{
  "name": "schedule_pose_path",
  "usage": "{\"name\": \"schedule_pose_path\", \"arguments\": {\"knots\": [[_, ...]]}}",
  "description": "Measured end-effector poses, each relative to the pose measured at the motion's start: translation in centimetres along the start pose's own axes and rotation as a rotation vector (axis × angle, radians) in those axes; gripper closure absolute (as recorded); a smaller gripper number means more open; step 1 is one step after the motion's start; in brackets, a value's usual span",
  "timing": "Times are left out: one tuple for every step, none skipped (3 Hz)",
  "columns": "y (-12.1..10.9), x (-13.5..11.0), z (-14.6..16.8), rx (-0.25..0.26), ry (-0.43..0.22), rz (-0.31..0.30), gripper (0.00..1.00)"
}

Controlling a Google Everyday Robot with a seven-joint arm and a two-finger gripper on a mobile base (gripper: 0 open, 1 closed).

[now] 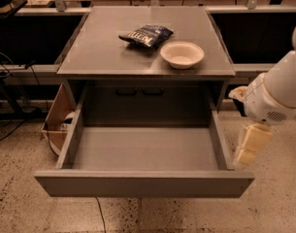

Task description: Close top drawer

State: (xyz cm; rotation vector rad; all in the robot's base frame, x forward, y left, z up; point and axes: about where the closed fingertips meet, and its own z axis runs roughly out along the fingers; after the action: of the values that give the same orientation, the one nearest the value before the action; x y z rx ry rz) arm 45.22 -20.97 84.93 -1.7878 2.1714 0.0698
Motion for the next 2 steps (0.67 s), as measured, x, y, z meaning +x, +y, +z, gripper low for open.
{"name": "schedule_pose_path", "arguments": {"knots": [[1.2,1.2,4.8,-0.06,-0.012,-0.01,0.0],[2.7,1.8,9.1,-0.109,-0.038,-0.027,0.0]]}}
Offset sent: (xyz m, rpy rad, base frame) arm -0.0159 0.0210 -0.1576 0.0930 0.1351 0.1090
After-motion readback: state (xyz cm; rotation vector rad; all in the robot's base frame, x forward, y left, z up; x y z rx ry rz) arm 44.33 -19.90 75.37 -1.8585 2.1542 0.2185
